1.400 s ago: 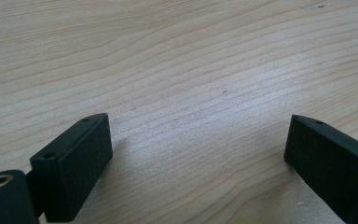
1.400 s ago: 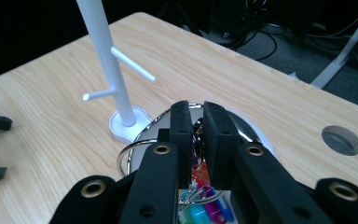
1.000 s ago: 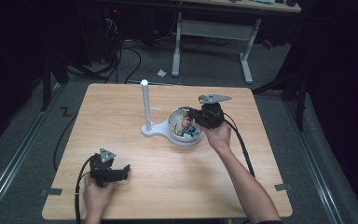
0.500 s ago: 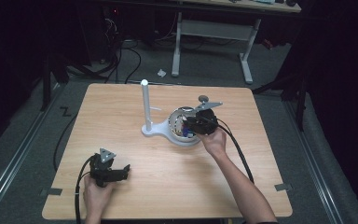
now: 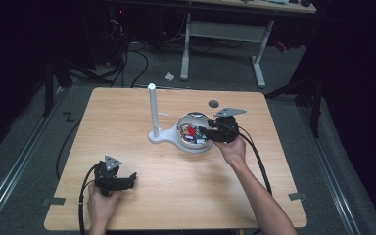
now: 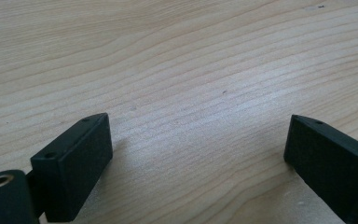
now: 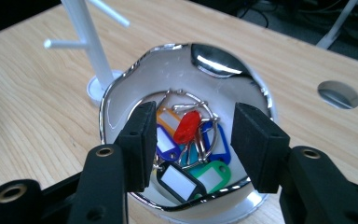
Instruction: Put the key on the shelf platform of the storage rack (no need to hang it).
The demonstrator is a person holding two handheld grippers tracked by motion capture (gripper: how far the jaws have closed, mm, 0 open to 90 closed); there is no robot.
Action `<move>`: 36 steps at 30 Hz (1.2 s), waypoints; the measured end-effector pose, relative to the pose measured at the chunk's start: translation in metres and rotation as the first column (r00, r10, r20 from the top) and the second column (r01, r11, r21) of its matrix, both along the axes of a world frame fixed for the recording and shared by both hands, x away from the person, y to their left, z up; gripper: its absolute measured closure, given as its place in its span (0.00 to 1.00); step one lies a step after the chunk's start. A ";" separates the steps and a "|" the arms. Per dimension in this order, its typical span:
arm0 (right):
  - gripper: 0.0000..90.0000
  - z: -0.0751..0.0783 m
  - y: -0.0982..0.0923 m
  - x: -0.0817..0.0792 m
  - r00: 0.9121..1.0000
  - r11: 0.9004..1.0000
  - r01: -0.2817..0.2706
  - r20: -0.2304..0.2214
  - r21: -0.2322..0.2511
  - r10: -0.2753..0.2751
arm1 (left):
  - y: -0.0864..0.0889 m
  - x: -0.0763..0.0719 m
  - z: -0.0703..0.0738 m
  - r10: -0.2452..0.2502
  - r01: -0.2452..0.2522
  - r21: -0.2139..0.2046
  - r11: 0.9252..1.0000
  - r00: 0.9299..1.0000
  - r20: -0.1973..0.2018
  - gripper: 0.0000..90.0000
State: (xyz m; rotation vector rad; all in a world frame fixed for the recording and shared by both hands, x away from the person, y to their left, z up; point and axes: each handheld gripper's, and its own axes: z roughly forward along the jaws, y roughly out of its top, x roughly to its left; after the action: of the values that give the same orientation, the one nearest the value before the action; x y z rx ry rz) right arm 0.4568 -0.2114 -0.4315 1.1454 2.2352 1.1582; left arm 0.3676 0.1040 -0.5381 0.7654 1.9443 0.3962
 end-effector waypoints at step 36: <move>0.50 0.022 -0.097 -0.067 0.988 0.982 0.129 0.067 0.139 -0.140 | 0.000 0.000 0.000 0.001 -0.001 -0.002 1.000 1.000 0.000 0.09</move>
State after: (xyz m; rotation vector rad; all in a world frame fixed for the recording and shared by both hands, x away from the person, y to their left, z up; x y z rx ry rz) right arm 0.3897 -0.3088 -0.4092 1.2610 2.0150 1.2901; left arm 0.3675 0.1038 -0.5380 0.7630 1.9452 0.3950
